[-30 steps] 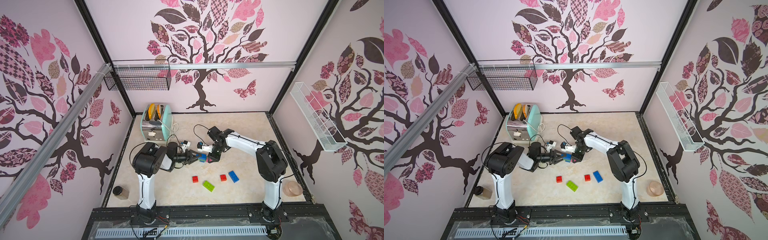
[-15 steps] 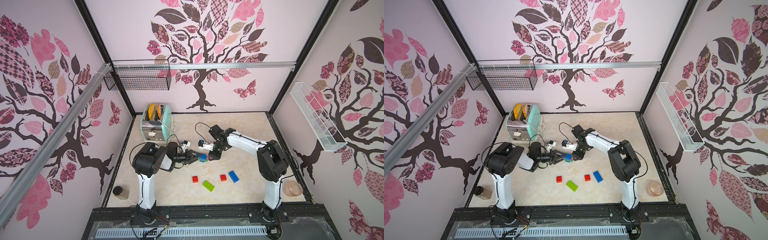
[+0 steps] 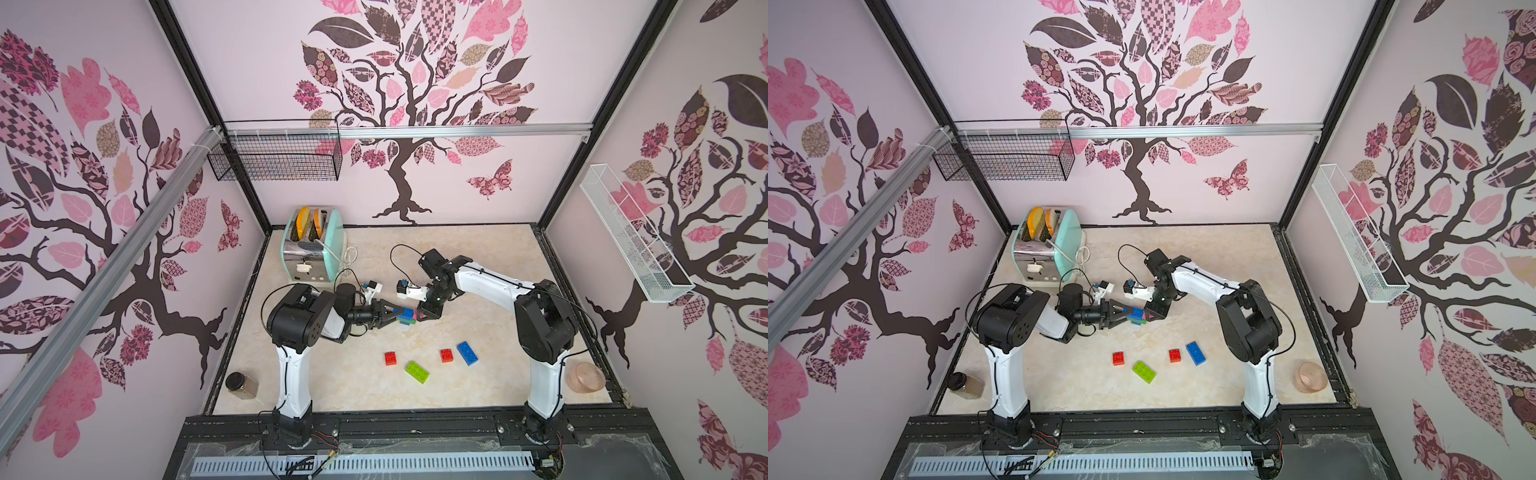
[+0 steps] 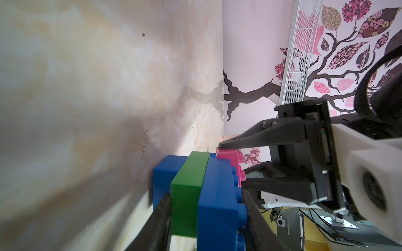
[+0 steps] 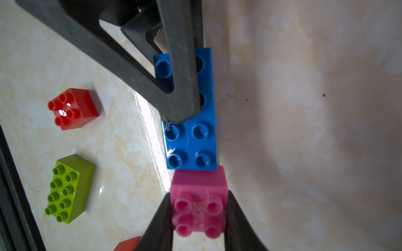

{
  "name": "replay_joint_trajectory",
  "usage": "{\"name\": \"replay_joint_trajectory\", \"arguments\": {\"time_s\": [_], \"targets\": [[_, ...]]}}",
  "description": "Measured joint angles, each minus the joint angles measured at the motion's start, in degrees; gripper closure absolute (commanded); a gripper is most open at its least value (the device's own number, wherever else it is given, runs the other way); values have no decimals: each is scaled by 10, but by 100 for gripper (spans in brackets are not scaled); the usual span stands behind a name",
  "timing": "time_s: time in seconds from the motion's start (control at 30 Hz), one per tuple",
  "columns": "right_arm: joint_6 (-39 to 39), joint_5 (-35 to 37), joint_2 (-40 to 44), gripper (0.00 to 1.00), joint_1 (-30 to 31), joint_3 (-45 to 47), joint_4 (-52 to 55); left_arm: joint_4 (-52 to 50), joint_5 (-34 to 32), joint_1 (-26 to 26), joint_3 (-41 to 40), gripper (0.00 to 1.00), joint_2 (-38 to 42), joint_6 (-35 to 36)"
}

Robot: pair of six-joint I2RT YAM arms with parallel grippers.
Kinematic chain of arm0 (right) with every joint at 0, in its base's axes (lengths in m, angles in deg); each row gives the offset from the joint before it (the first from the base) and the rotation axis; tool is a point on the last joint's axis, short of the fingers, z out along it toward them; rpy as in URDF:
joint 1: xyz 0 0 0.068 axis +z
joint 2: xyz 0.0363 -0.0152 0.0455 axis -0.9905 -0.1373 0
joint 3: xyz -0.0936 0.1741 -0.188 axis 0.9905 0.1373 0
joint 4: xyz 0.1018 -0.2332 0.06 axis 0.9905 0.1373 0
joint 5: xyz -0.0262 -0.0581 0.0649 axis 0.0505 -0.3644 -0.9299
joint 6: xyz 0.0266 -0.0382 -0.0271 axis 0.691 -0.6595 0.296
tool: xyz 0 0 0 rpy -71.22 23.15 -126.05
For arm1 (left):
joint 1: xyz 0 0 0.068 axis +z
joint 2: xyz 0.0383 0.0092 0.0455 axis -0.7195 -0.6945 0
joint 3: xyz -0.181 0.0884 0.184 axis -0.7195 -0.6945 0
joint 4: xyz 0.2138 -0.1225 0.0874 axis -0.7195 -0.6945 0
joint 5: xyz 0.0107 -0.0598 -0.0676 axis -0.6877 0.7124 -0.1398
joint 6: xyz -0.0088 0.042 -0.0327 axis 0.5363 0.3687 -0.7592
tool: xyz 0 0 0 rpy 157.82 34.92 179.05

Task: Assemble a heart with lego
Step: Assemble the lego brick with the lego brick.

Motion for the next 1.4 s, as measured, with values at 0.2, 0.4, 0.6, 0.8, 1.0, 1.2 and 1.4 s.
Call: {"name": "replay_joint_trajectory", "arguments": {"time_s": [0.2, 0.4, 0.6, 0.8, 1.0, 1.2, 1.4], "targets": [[-7, -9, -5, 75, 0, 0, 5, 2, 7, 0, 4, 69, -4, 2], [-13, -11, -6, 76, 2, 0, 10, 0, 10, 2, 9, 69, -7, 10], [-12, -1, -6, 76, 8, 0, 5, 0, 14, 4, 9, 69, -8, 12], [-12, 17, -6, 76, 19, 8, -15, 0, 18, 6, 9, 69, -10, 10], [-16, 27, -2, 77, 23, 14, -24, 2, 19, 7, 10, 69, -12, 6], [-19, 55, 1, 77, 35, 14, -25, 5, 21, 7, 10, 69, -13, 1], [-16, 82, -7, 76, 47, -7, 2, 5, 23, 5, 10, 69, -13, 5]]}}
